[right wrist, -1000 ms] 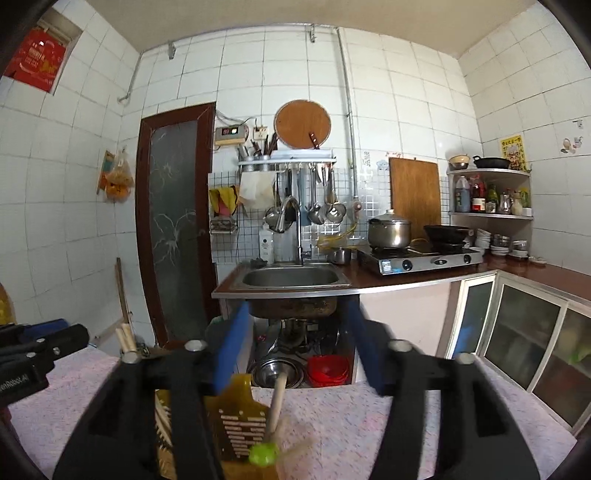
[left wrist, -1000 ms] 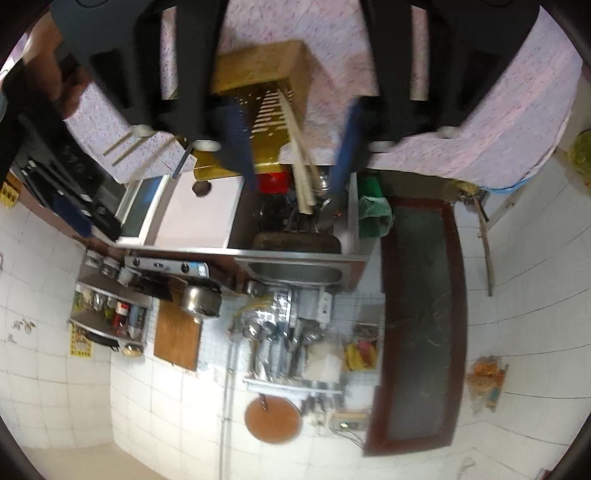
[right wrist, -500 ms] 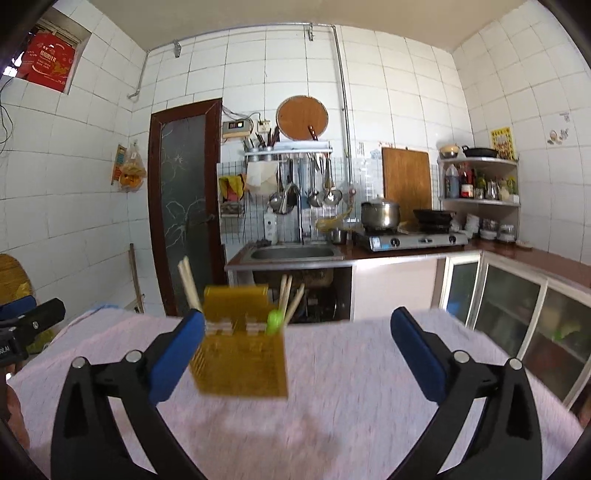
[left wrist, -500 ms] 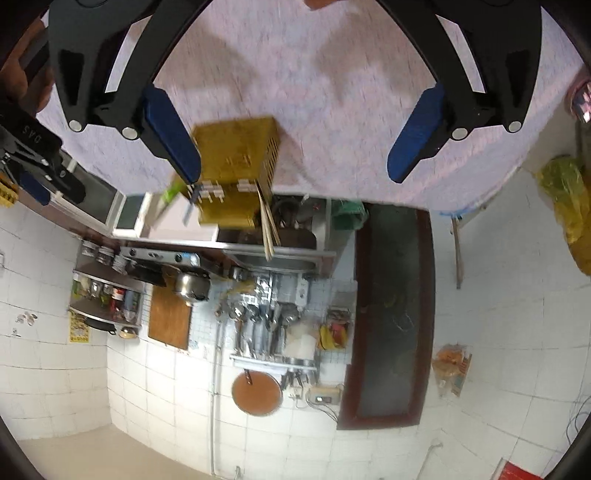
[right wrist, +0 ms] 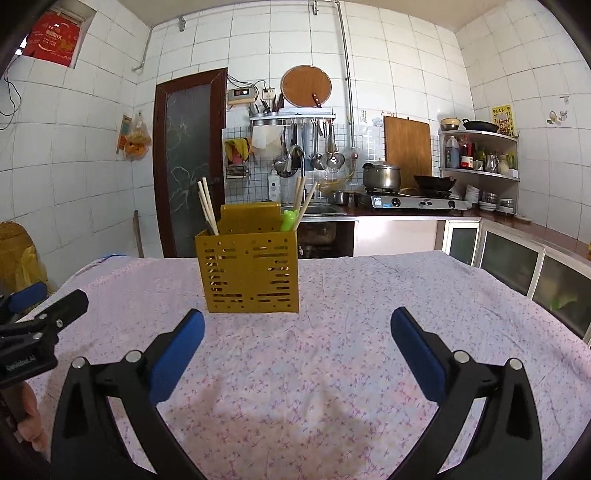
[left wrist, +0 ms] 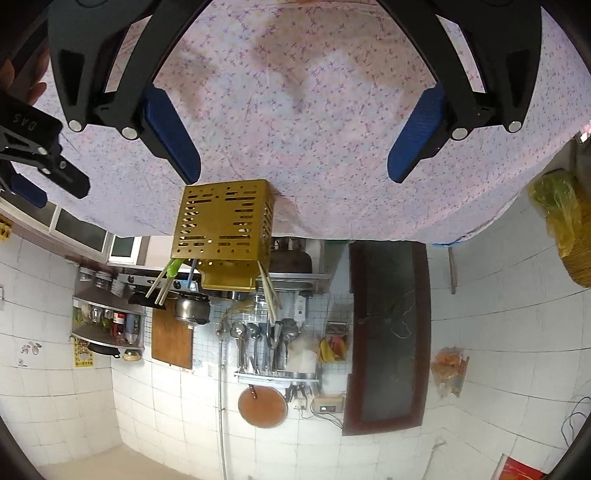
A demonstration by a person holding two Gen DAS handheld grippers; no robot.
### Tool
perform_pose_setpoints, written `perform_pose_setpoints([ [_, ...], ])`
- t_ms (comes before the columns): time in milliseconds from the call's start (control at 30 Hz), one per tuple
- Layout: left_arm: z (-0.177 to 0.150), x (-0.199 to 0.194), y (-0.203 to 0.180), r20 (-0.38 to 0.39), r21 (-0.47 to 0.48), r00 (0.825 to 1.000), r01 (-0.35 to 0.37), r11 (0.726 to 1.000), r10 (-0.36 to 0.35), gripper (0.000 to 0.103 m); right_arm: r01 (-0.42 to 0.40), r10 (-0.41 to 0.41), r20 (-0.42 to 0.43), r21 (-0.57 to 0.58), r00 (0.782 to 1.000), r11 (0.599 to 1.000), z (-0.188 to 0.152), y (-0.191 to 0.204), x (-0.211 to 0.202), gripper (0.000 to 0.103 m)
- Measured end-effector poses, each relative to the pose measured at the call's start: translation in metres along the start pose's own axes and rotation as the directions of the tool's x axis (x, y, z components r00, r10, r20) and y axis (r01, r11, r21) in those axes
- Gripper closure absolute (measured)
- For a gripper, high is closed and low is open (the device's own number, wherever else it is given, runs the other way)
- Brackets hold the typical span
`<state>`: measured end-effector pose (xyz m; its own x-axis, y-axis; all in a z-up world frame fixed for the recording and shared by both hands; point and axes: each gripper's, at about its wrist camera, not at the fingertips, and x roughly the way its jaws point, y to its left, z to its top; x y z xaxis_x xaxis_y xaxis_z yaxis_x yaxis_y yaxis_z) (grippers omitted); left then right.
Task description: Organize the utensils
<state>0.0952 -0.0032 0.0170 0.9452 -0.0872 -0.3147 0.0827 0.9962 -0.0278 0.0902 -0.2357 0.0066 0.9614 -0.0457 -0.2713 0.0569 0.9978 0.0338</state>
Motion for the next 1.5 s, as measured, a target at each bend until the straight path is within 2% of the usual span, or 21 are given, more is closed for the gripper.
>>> perform_pose_setpoints([
  [367, -0.016, 0.006, 0.001, -0.001, 0.042, 1.000, 0.001, 0.999, -0.001, 0.005, 0.019, -0.018, 0.038, -0.031, 0.999, 0.999, -0.020, 0.009, -0.007, 0.004],
  [600, -0.021, 0.005, -0.005, 0.007, 0.066, 1.000, -0.004, 0.998, 0.003, 0.005, 0.023, -0.022, 0.029, -0.021, 0.999, 1.000, -0.020, 0.007, -0.008, 0.004],
  [1067, -0.020, -0.005, -0.002, 0.047, 0.057, 0.999, 0.025, 0.998, -0.028, 0.005, 0.031, -0.029, 0.036, -0.038, 0.999, 0.999, -0.021, 0.012, -0.011, 0.004],
  [1500, -0.020, -0.004, -0.002, 0.054, 0.058, 0.998, 0.021, 0.998, -0.024, 0.005, 0.034, -0.032, 0.044, -0.046, 0.999, 0.998, -0.021, 0.014, -0.012, 0.004],
])
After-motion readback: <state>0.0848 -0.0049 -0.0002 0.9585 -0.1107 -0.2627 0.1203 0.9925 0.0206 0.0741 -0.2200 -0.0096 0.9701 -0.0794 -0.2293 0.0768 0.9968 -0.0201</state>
